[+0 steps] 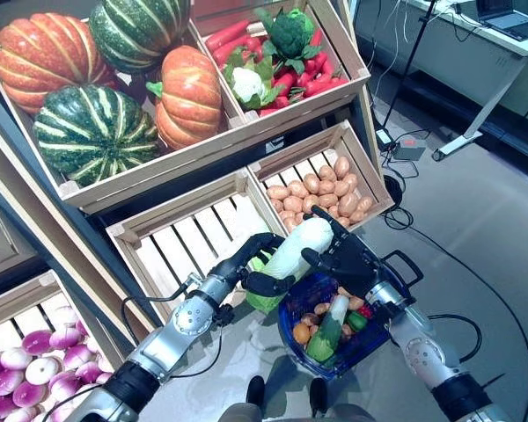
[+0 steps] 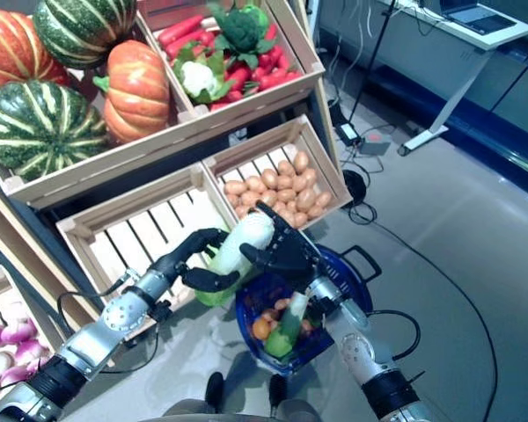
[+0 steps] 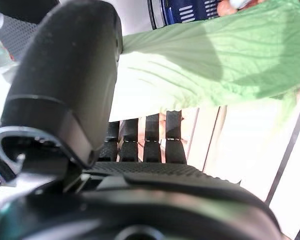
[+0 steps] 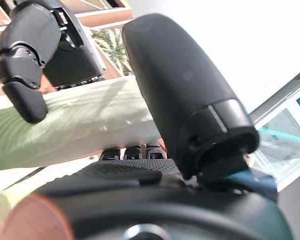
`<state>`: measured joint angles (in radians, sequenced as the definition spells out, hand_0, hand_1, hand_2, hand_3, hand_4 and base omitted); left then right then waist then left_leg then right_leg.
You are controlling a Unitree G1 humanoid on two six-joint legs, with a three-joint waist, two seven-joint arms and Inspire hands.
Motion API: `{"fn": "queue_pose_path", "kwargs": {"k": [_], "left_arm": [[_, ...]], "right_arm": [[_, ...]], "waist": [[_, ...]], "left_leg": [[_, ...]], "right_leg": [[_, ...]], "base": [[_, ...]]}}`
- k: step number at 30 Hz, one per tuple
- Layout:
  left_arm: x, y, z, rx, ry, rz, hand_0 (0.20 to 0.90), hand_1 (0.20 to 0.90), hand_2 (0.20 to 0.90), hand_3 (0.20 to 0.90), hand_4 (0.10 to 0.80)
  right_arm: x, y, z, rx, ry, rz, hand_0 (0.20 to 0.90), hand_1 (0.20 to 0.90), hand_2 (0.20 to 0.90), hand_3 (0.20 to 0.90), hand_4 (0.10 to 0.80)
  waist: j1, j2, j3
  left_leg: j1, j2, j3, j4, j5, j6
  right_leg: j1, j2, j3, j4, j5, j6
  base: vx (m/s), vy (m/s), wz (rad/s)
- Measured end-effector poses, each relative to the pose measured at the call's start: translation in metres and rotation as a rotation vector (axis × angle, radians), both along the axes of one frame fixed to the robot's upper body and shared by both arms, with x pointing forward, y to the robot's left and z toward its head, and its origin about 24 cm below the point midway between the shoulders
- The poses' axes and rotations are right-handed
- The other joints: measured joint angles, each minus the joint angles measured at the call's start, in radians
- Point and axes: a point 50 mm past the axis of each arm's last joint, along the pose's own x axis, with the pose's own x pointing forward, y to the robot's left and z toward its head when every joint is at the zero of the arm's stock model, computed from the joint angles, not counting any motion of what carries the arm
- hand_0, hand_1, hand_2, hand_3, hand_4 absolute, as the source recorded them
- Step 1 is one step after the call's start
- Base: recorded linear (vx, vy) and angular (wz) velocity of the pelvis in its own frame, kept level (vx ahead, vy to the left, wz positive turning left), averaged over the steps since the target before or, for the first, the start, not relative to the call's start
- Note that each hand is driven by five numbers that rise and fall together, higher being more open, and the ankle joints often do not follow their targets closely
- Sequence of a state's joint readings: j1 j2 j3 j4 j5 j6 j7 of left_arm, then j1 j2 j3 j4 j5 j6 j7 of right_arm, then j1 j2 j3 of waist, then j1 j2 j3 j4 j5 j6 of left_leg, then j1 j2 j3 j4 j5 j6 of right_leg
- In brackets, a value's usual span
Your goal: Put vegetables into the basket
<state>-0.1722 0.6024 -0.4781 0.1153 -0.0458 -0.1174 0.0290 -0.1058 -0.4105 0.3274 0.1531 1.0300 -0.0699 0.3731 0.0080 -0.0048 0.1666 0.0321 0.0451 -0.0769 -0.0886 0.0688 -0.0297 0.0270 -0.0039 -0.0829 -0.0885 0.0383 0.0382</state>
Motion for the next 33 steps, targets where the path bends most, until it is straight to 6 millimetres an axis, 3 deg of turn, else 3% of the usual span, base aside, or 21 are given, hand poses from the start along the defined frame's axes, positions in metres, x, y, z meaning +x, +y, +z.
{"fn": "queue_pose_path", "kwargs": {"k": [4,5,8,9,26,27,28,33], "left_arm": [[0.000,-0.001,0.000,-0.019,0.017,-0.012,0.300,0.300,0.300,0.300,0.400],[0.000,-0.001,-0.001,-0.026,0.023,-0.016,0.300,0.300,0.300,0.300,0.400],[-0.001,-0.002,-0.001,-0.025,0.033,-0.030,0.300,0.300,0.300,0.300,0.400],[-0.001,-0.003,-0.001,-0.025,0.036,-0.039,0.300,0.300,0.300,0.300,0.400],[-0.004,-0.009,-0.003,-0.027,0.069,-0.090,0.300,0.300,0.300,0.300,0.400],[-0.004,-0.009,-0.004,-0.027,0.069,-0.088,0.434,0.434,0.434,0.434,0.489],[-0.004,-0.008,-0.004,-0.029,0.069,-0.086,0.900,0.900,0.900,0.900,0.800],[-0.007,-0.010,-0.006,-0.052,0.076,-0.075,0.900,0.900,0.900,0.900,0.800]], "right_arm": [[0.000,0.000,0.000,0.003,-0.005,-0.005,0.900,0.900,0.900,0.900,0.800],[0.000,0.000,0.000,0.006,-0.006,-0.007,0.681,0.681,0.681,0.681,0.654],[-0.001,-0.001,-0.001,0.005,-0.003,-0.012,0.368,0.368,0.368,0.368,0.445],[-0.001,-0.002,-0.002,0.001,0.000,-0.018,0.300,0.300,0.300,0.300,0.400],[0.000,-0.011,-0.006,-0.034,0.009,-0.043,0.300,0.300,0.300,0.300,0.400],[0.000,-0.011,-0.006,-0.034,0.009,-0.043,0.300,0.300,0.300,0.300,0.400],[0.000,-0.011,-0.007,-0.033,0.010,-0.043,0.300,0.300,0.300,0.300,0.400],[-0.001,-0.012,-0.008,-0.040,0.020,-0.055,0.300,0.300,0.300,0.300,0.400]], "waist": [[0.004,0.005,-0.009],[0.004,0.006,-0.010],[0.005,0.006,-0.010],[0.006,0.005,-0.011],[0.006,0.005,-0.026],[0.006,0.005,-0.028],[0.006,0.005,-0.031],[0.006,0.005,-0.032]], "left_leg": [[0.000,0.000,0.000,0.000,0.000,0.000],[0.000,0.000,0.000,0.000,0.000,0.000],[0.000,0.000,0.001,0.000,0.000,0.000],[0.000,0.000,0.001,0.000,0.000,0.000],[0.001,-0.001,0.007,0.000,-0.001,0.002],[0.001,-0.001,0.007,0.000,-0.001,0.002],[0.001,-0.001,0.007,0.000,-0.001,0.002],[0.001,-0.001,0.007,0.000,-0.001,0.002]], "right_leg": [[0.000,0.000,0.000,0.000,0.000,0.000],[0.000,0.000,0.000,0.000,0.000,0.000],[0.000,0.000,0.001,0.000,0.000,0.000],[0.000,0.000,0.001,0.000,0.000,0.000],[-0.002,0.000,0.014,0.000,0.001,0.002],[-0.002,0.000,0.014,0.000,0.001,0.002],[-0.002,0.000,0.014,0.000,0.001,0.002],[-0.002,0.000,0.015,0.000,0.001,0.002]], "base": [[0.000,0.000,0.00],[0.000,0.000,0.00],[0.000,0.000,0.00],[0.000,0.000,0.00],[0.001,0.000,0.00],[0.000,0.000,0.00],[0.000,0.000,0.00],[0.000,0.000,0.00]]}}
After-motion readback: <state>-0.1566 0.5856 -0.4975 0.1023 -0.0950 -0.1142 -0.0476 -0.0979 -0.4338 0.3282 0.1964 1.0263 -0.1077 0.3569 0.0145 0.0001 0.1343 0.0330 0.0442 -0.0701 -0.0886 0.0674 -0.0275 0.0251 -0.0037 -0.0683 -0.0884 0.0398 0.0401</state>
